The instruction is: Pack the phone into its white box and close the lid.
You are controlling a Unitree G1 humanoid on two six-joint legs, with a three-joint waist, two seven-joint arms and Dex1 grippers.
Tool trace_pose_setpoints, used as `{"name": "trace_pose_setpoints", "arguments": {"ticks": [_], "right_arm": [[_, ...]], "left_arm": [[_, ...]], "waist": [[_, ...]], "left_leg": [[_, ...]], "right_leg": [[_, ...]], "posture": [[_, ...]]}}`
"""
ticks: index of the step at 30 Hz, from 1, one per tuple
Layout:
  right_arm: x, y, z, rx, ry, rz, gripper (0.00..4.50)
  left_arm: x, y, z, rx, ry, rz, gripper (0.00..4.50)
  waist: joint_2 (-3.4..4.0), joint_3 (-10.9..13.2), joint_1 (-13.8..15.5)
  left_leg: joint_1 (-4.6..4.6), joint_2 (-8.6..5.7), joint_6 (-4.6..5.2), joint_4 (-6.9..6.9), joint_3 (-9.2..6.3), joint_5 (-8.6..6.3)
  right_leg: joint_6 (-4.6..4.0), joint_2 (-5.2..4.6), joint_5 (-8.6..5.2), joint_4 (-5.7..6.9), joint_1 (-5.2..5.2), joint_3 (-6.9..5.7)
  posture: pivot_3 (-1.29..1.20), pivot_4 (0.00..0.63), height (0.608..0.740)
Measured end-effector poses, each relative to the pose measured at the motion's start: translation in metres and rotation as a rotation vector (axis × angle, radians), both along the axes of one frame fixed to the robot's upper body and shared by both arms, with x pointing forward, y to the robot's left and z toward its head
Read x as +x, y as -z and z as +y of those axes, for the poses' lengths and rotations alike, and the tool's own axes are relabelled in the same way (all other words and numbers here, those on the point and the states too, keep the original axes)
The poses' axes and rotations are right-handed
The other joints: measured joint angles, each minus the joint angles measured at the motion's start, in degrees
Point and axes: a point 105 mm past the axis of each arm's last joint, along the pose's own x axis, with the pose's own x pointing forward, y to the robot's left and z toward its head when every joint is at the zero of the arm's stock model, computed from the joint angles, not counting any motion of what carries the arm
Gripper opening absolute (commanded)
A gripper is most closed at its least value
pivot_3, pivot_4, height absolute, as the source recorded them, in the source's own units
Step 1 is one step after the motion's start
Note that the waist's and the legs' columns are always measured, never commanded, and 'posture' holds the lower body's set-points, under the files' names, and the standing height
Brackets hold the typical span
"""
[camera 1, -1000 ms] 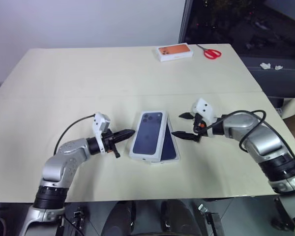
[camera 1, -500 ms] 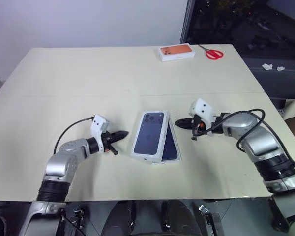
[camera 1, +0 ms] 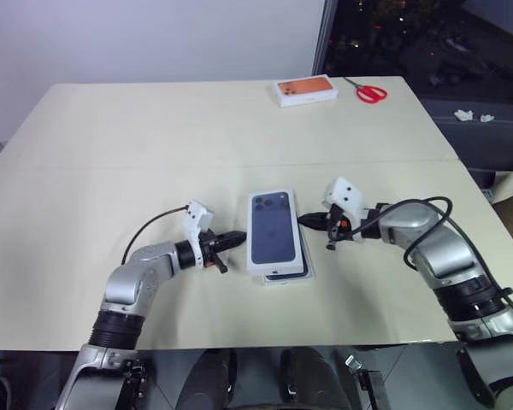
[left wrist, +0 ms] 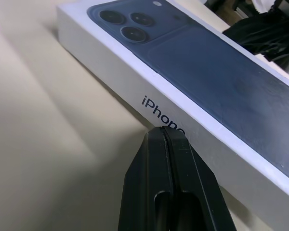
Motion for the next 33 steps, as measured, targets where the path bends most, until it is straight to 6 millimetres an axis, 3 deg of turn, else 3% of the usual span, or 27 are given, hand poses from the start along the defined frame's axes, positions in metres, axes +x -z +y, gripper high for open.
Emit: {"name": "trace_pose_setpoints", "arguments": {"ticks": [8, 21, 33], "right_arm": [[-0.004, 0.01, -0.008, -0.036, 0.008, 0.025, 0.03], [-0.012, 0.018, -0.01, -0.066, -0.004, 0.039, 0.03], [-0.015, 0.015, -0.014, -0.121, -0.031, 0.009, 0.03]], "left_arm": [[-0.007, -0.01, -0.007, -0.003, 0.033, -0.019, 0.0], [-0.017, -0.001, -0.009, 0.01, 0.052, 0.02, 0.0], [-0.022, 0.006, 0.001, 0.041, 0.036, 0.035, 0.0]], "waist": [[0.0, 0.0, 0.0], [0.0, 0.0, 0.0], [0.0, 0.0, 0.01]], "left_leg": [[0.0, 0.0, -0.01, 0.0, 0.0, 0.0], [0.01, 0.0, -0.02, 0.0, 0.0, 0.01], [0.01, 0.0, -0.02, 0.0, 0.0, 0.01]], "right_leg": [[0.0, 0.0, 0.0, 0.0, 0.01, 0.0], [0.0, 0.01, 0.0, 0.01, 0.01, 0.0], [0.0, 0.01, 0.0, 0.01, 0.01, 0.0]], "posture": [[0.0, 0.15, 0.74], [0.0, 0.15, 0.74], [0.0, 0.15, 0.74]]}}
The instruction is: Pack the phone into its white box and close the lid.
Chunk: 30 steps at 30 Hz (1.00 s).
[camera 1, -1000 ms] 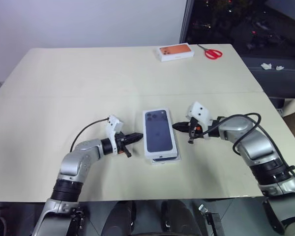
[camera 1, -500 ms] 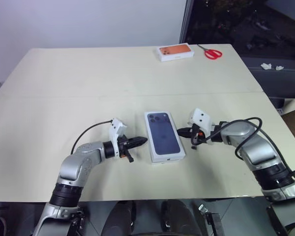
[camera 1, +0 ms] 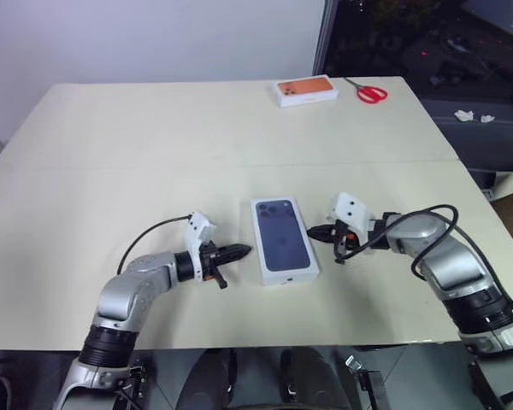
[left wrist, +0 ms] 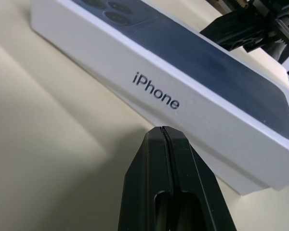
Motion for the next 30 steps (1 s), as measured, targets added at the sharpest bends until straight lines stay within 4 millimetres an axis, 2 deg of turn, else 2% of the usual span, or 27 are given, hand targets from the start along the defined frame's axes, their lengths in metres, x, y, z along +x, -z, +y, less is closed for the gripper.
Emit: {"name": "trace_pose_setpoints", "arguments": {"ticks": [5, 8, 10, 13, 15, 19, 25, 30], "right_arm": [[0.004, -0.006, -0.005, 0.005, 0.0, 0.017, 0.03], [0.012, -0.032, -0.003, 0.083, 0.005, -0.013, 0.03], [0.013, -0.042, 0.001, 0.138, 0.002, -0.016, 0.03], [0.007, -0.038, 0.008, 0.187, -0.012, 0.043, 0.03], [-0.005, -0.031, 0.013, 0.191, -0.054, 0.084, 0.03], [-0.03, -0.006, 0.009, 0.094, -0.119, 0.167, 0.03], [-0.028, 0.001, 0.009, 0.023, -0.132, 0.088, 0.03], [-0.021, 0.002, 0.021, 0.033, -0.127, 0.027, 0.03]], "left_arm": [[0.009, -0.013, 0.008, -0.018, -0.03, -0.035, 0.0], [0.018, -0.034, 0.004, -0.066, -0.025, -0.09, 0.0], [0.02, -0.043, -0.002, -0.103, -0.015, -0.104, 0.0], [0.02, -0.047, -0.011, -0.138, 0.001, -0.093, 0.0], [0.018, -0.046, -0.02, -0.146, 0.026, -0.083, 0.0], [0.008, -0.034, -0.033, -0.13, 0.085, -0.033, 0.0], [0.0, -0.018, -0.032, -0.066, 0.115, -0.002, 0.0], [0.001, -0.013, -0.026, -0.043, 0.101, -0.007, 0.0]], "waist": [[0.0, 0.0, -0.01], [0.0, 0.0, -0.03], [-0.01, -0.01, 0.0], [-0.01, -0.01, 0.03], [-0.01, -0.01, 0.19], [-0.01, -0.01, 0.12], [0.0, -0.03, -0.2], [-0.08, -0.09, -0.2]], "left_leg": [[0.0, 0.0, 0.0, 0.02, 0.0, 0.0], [0.0, 0.0, -0.01, 0.01, 0.0, 0.0], [0.0, 0.0, -0.01, 0.01, -0.01, 0.0], [-0.01, 0.0, -0.01, 0.02, 0.0, 0.01], [-0.01, -0.01, -0.01, 0.04, 0.0, 0.0], [0.03, -0.04, 0.0, 0.07, -0.01, 0.0], [0.28, 0.03, 0.0, 0.0, -0.02, 0.0], [0.37, 0.03, -0.01, 0.01, -0.03, 0.0]], "right_leg": [[0.0, 0.0, 0.0, 0.01, 0.0, 0.0], [0.0, 0.01, 0.0, 0.01, 0.0, -0.01], [0.0, 0.01, 0.0, 0.0, 0.01, -0.01], [0.0, 0.0, 0.0, 0.0, 0.01, -0.01], [0.0, 0.0, 0.0, -0.01, 0.03, -0.01], [0.0, -0.02, 0.0, -0.01, 0.1, -0.01], [0.0, 0.07, 0.0, 0.0, 0.3, 0.0], [0.0, 0.07, 0.0, -0.01, 0.39, 0.0]], "posture": [[0.0, 0.15, 0.74], [0.0, 0.15, 0.74], [0.0, 0.15, 0.74], [0.0, 0.15, 0.74], [0.0, 0.15, 0.74], [0.0, 0.15, 0.74], [0.0, 0.15, 0.74], [0.0, 0.15, 0.74]]}}
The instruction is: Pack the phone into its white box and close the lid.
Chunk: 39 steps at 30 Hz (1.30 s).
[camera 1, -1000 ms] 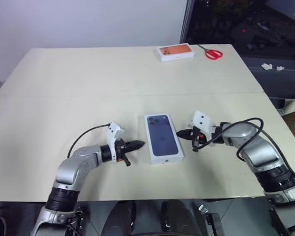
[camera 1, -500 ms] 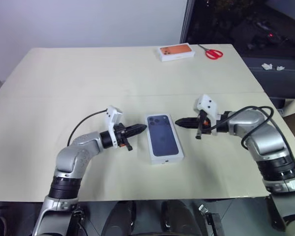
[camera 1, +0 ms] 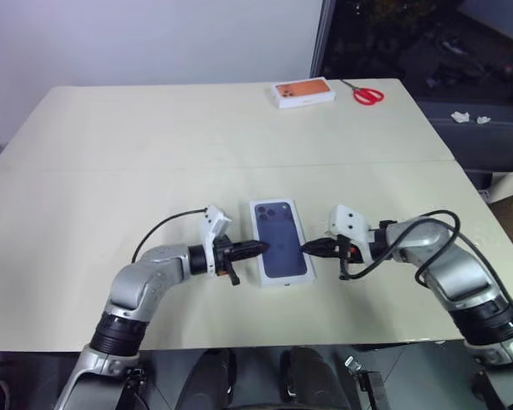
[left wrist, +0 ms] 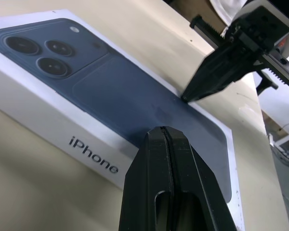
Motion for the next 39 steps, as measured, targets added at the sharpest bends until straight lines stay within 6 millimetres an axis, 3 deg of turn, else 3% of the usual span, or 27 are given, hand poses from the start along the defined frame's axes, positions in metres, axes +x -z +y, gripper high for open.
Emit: {"name": "trace_pose_setpoints", "arguments": {"ticks": [5, 11, 14, 18, 20, 23, 24, 28, 30, 35, 39], "right_arm": [[0.016, -0.002, 0.006, 0.022, 0.038, -0.035, 0.03], [0.055, -0.018, 0.008, 0.086, 0.169, -0.128, 0.03], [0.067, -0.03, -0.008, 0.104, 0.232, -0.166, 0.03], [0.063, -0.038, -0.014, 0.18, 0.227, -0.116, 0.03], [0.05, -0.044, -0.011, 0.26, 0.169, -0.042, 0.56], [0.029, -0.05, -0.017, 0.28, 0.084, 0.018, 1.86], [0.027, -0.05, -0.02, 0.273, 0.079, 0.019, 2.39], [0.023, -0.051, -0.021, 0.273, 0.039, 0.009, 4.44], [0.017, -0.053, -0.023, 0.273, 0.016, 0.007, 4.5], [0.004, -0.057, -0.036, 0.239, -0.011, 0.011, 4.5], [0.0, -0.059, -0.041, 0.23, -0.028, 0.003, 4.5]], "left_arm": [[0.012, -0.004, -0.002, -0.014, -0.058, -0.04, 0.0], [0.042, -0.034, 0.009, -0.013, -0.168, -0.173, 0.0], [0.041, -0.023, 0.037, 0.069, -0.193, -0.177, 0.0], [0.042, -0.019, 0.085, 0.126, -0.281, -0.151, 0.0], [0.036, -0.03, 0.107, 0.142, -0.295, -0.164, 0.0], [0.023, -0.047, 0.144, 0.208, -0.331, -0.202, 0.84], [0.018, -0.048, 0.15, 0.221, -0.331, -0.203, 1.35], [0.004, -0.036, 0.155, 0.238, -0.321, -0.169, 3.4], [-0.008, -0.031, 0.158, 0.242, -0.295, -0.146, 4.34], [-0.028, -0.044, 0.175, 0.241, -0.275, -0.208, 4.43], [-0.033, -0.046, 0.181, 0.252, -0.28, -0.23, 4.43]], "waist": [[0.01, -0.01, 0.19], [-0.02, 0.02, 0.0], [-0.01, 0.02, -0.06], [0.0, 0.03, 0.03], [-0.01, 0.04, 0.01], [0.03, 0.05, 0.06], [0.04, 0.05, 0.07], [0.04, 0.05, 0.11], [0.04, 0.06, 0.1], [0.06, 0.06, 0.14], [0.06, 0.07, 0.15]], "left_leg": [[-0.01, -0.01, -0.01, 0.03, 0.0, 0.0], [-0.19, -0.04, -0.12, 0.0, 0.02, 0.07], [-0.23, -0.03, -0.43, -0.1, 0.02, 0.25], [-0.33, -0.01, -0.24, -0.09, -0.02, 0.14], [-0.35, -0.01, -0.2, -0.1, -0.05, 0.12], [-0.36, -0.01, -0.13, -0.1, -0.03, 0.08], [-0.33, -0.03, -0.09, -0.09, -0.01, 0.05], [-0.33, -0.03, -0.09, -0.09, -0.02, 0.04], [-0.4, -0.03, -0.09, -0.15, -0.02, 0.04], [-0.38, 0.0, -0.09, -0.16, -0.02, 0.03], [-0.38, 0.0, -0.09, -0.16, -0.02, 0.03]], "right_leg": [[0.0, -0.02, 0.0, 0.0, 0.01, -0.01], [0.0, -0.01, 0.0, 0.01, -0.22, 0.0], [0.0, 0.01, 0.0, 0.0, -0.31, 0.01], [0.0, 0.01, 0.0, 0.08, -0.43, 0.0], [0.0, 0.0, 0.0, 0.07, -0.44, -0.01], [-0.01, -0.05, 0.0, -0.02, -0.41, 0.0], [-0.01, -0.1, 0.0, -0.02, -0.36, 0.0], [-0.02, -0.13, 0.01, 0.0, -0.38, 0.0], [-0.03, -0.13, 0.0, -0.02, -0.48, 0.0], [-0.04, -0.15, 0.0, -0.02, -0.45, 0.0], [-0.05, -0.16, -0.01, -0.03, -0.46, 0.0]], "posture": [[0.0, 0.15, 0.74], [0.0, 0.15, 0.74], [0.0, 0.15, 0.74], [0.0, 0.15, 0.74], [0.0, 0.15, 0.74], [0.0, 0.15, 0.74], [0.0, 0.15, 0.74], [0.0, 0.15, 0.74], [0.0, 0.15, 0.74], [0.0, 0.15, 0.74], [0.0, 0.15, 0.74]]}}
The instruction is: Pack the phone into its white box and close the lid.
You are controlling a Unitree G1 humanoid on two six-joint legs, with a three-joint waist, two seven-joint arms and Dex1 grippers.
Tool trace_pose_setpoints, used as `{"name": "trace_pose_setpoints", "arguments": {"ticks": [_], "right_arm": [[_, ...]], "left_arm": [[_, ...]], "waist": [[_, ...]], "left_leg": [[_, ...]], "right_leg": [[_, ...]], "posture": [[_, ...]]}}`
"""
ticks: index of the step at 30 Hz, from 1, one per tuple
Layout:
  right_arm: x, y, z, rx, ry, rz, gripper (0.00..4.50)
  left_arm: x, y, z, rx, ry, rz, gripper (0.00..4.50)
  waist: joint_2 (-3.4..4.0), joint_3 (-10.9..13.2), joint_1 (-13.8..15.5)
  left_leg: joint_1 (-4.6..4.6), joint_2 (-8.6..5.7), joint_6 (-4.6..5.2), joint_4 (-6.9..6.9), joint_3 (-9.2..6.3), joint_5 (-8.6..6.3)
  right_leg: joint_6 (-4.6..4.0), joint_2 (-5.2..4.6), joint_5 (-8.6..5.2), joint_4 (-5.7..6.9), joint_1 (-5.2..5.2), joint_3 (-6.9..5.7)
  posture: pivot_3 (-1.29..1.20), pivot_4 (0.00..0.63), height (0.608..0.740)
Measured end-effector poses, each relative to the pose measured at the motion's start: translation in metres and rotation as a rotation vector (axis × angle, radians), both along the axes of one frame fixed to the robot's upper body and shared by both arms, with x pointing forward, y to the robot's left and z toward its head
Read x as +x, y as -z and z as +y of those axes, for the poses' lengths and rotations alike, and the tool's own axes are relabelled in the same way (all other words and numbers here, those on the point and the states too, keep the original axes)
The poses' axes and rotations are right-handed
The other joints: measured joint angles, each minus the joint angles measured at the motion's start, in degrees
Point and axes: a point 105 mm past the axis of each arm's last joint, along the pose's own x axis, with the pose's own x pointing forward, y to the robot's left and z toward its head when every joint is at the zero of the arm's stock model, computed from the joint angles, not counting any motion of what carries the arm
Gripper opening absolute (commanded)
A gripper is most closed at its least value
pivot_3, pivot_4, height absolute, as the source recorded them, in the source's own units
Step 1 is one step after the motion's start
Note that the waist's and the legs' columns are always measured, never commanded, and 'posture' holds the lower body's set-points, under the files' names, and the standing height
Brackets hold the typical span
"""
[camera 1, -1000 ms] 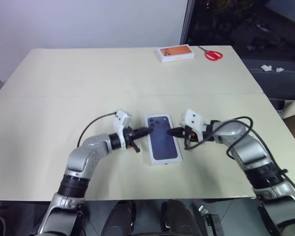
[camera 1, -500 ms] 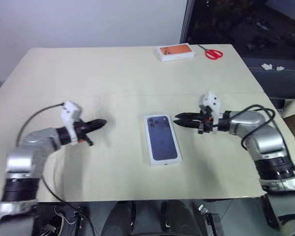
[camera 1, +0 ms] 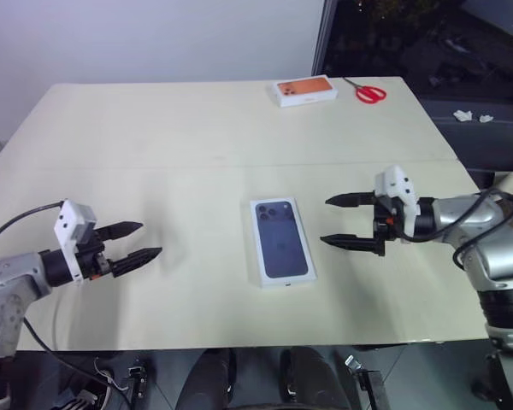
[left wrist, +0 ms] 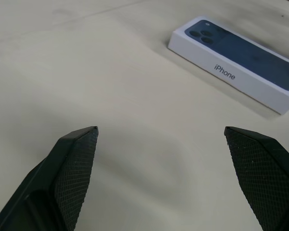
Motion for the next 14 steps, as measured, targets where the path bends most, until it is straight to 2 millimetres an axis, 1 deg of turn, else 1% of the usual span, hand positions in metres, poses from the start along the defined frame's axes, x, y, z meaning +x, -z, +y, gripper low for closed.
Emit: {"name": "trace_pose_setpoints", "arguments": {"ticks": [4, 7, 10, 14], "right_arm": [[-0.002, 0.0, -0.003, -0.02, -0.014, -0.012, 4.5], [-0.006, 0.004, -0.008, -0.042, -0.016, 0.003, 4.5], [-0.008, 0.008, -0.011, -0.05, -0.02, 0.015, 4.5], [-0.008, 0.007, -0.017, -0.071, -0.01, 0.013, 4.5]], "left_arm": [[-0.004, 0.005, 0.006, 0.005, -0.02, 0.019, 4.43], [-0.01, 0.008, 0.011, 0.009, -0.036, 0.03, 4.43], [-0.013, 0.008, 0.015, 0.031, -0.043, 0.008, 4.43], [-0.014, 0.009, 0.018, 0.051, -0.05, -0.001, 4.43]], "waist": [[0.0, 0.0, -0.05], [0.0, 0.0, -0.01], [0.0, 0.0, 0.02], [0.01, 0.0, 0.01]], "left_leg": [[-0.01, 0.0, 0.01, -0.01, 0.01, 0.0], [-0.01, 0.0, 0.01, -0.01, 0.01, 0.0], [-0.01, 0.0, 0.01, 0.0, 0.01, 0.0], [-0.01, 0.0, 0.01, 0.0, 0.01, -0.01]], "right_leg": [[0.0, 0.0, 0.0, -0.02, -0.01, 0.0], [0.0, 0.0, 0.0, -0.02, 0.0, 0.0], [0.0, -0.01, 0.0, -0.02, 0.0, 0.0], [0.0, -0.02, 0.0, -0.03, 0.0, 0.0]], "posture": [[0.0, 0.15, 0.74], [0.0, 0.15, 0.74], [0.0, 0.15, 0.74], [0.0, 0.15, 0.74]]}}
